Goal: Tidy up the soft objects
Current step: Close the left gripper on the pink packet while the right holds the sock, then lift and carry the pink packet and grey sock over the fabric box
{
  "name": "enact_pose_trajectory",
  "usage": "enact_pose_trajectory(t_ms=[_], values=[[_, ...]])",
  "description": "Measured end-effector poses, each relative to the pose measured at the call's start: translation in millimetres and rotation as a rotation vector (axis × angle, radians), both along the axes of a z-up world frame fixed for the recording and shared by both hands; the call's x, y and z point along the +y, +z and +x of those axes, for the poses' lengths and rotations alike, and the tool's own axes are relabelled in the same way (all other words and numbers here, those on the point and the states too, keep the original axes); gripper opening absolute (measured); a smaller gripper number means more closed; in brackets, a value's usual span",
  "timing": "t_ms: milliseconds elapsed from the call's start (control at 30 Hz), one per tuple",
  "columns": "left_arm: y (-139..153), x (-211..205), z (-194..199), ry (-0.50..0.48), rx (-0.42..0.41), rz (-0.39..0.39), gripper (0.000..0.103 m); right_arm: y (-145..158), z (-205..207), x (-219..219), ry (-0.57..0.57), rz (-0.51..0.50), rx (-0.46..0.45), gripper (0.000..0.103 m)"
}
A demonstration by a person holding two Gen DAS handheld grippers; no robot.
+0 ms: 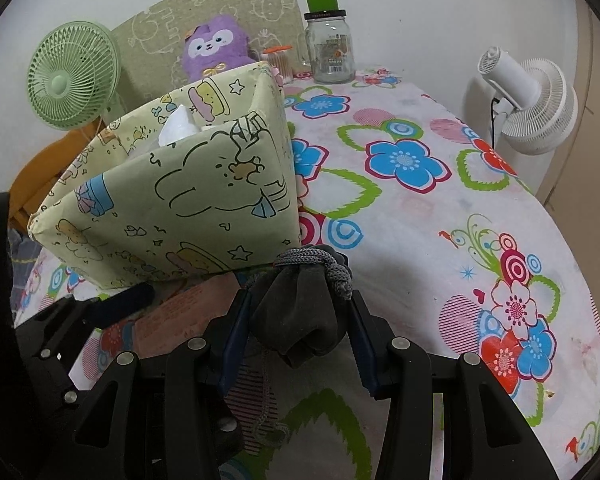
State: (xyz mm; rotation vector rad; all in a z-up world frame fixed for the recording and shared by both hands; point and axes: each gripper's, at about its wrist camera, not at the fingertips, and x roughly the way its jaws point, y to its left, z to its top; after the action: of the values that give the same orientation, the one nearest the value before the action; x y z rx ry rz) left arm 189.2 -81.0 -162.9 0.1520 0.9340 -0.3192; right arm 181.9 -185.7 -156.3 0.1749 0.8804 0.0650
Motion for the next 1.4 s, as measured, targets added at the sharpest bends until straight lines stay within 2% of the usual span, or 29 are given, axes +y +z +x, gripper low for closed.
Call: enact_pose_trajectory(t_ms=[100,267,367,533,700,1400], values=[[1.3,-1.3,-4.7,0.009,0.003,-0.004,0.067,0.2,-1.1,0.1,0.003,0.003,0.000,0.050],[3.1,0.1,-18.8,0.028,-0.008,-0.014,0.045,1.5,-5.9,3.0,0.017,0.001,-0.006,0.050],[3.0,1.9,-28.6,0.048,-0.015,-0.018,0.043,2.3,-11.0,6.4,0.027,-0.003,-0.010,0.050],[8.8,7.9,-47.6,0.084,-0.026,-0.039,0.040,7.3,-23.0,13.7,0.047,-0.017,-0.023,0.050],[26.4,12.8,-67.8,0.108,-0.075,-0.046,0.039,18.7,-36.8,19.5,0.059,-0.019,-0.054,0.050],[122.2,26.5,-123.4,0.144,-0.292,-0.083,0.040,119.5,-95.2,32.6,0.081,-0.056,-0.272,0.050]])
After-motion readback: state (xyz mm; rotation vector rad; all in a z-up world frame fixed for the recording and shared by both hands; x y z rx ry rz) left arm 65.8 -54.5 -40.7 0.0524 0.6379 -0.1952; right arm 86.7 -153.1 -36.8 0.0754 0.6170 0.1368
